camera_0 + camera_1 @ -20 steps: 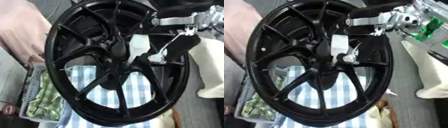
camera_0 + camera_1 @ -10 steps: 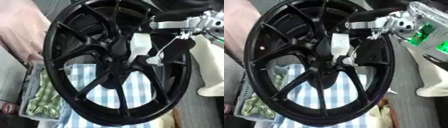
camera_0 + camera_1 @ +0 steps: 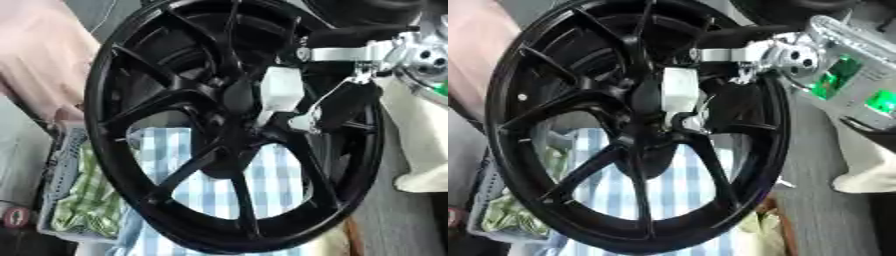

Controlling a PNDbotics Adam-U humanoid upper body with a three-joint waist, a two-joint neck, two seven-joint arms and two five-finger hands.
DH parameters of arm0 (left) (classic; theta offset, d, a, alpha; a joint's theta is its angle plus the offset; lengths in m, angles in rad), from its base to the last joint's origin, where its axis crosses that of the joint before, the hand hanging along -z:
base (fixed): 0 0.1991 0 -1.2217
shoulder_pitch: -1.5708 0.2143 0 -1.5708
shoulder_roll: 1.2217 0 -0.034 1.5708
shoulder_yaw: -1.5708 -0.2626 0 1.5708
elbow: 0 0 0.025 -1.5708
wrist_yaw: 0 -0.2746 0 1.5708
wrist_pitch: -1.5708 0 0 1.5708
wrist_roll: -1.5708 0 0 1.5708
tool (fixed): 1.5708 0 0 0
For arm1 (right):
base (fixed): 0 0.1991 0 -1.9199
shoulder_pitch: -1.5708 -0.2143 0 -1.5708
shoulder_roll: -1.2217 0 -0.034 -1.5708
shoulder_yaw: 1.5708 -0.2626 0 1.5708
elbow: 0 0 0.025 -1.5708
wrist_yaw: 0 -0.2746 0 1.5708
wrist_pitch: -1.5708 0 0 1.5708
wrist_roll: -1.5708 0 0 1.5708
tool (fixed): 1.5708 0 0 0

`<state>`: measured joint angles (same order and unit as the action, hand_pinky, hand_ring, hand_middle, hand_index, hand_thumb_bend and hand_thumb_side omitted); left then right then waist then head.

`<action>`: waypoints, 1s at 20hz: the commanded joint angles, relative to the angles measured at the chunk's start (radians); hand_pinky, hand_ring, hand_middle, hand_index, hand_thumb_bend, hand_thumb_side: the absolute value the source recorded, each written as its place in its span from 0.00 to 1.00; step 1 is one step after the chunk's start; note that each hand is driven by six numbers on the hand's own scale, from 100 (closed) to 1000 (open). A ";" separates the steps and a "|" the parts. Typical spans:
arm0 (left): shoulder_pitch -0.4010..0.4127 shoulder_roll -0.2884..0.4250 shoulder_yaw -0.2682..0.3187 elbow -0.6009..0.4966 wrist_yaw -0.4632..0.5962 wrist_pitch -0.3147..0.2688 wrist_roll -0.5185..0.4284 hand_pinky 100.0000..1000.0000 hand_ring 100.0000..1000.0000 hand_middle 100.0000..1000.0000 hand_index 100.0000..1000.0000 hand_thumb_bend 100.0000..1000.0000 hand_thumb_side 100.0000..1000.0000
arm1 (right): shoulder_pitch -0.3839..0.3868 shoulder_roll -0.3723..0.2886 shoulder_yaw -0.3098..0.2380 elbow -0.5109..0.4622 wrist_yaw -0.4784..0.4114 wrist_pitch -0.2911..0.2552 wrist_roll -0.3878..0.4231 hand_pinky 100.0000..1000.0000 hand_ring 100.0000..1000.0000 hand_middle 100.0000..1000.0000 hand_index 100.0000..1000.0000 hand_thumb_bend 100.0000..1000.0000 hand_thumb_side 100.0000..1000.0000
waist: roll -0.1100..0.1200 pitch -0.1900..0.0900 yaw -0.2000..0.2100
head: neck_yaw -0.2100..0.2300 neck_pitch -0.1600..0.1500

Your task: Pull the pin out of the wheel hub.

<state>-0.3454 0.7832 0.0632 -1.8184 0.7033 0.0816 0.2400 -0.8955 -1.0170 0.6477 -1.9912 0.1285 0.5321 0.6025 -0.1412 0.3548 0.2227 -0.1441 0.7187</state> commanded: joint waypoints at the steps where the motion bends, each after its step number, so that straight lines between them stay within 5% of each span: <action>1: -0.017 0.017 0.004 -0.009 -0.001 0.000 -0.005 0.77 0.73 0.60 0.68 0.04 0.79 | -0.012 -0.017 -0.015 -0.009 -0.010 0.015 -0.008 0.84 0.90 0.56 0.84 0.21 0.23 | 0.012 -0.015 0.000 | -0.005 -0.011; 12: -0.018 0.016 0.003 -0.008 -0.002 0.002 -0.007 0.77 0.73 0.60 0.68 0.03 0.79 | -0.010 -0.019 -0.023 -0.009 -0.028 0.021 -0.024 0.84 0.88 0.47 0.74 0.16 0.14 | 0.010 -0.017 -0.001 | -0.004 -0.012; 20: -0.020 0.017 0.003 -0.007 -0.002 0.002 -0.009 0.77 0.73 0.60 0.68 0.03 0.79 | -0.011 -0.018 -0.033 -0.009 -0.049 0.027 -0.043 0.82 0.83 0.38 0.65 0.00 0.04 | 0.011 -0.021 -0.002 | -0.004 -0.011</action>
<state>-0.3525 0.7751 0.0591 -1.8181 0.7026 0.0851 0.2355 -0.8962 -1.0152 0.6350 -1.9912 0.0888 0.5536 0.5628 -0.1411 0.3548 0.2219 -0.1443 0.7185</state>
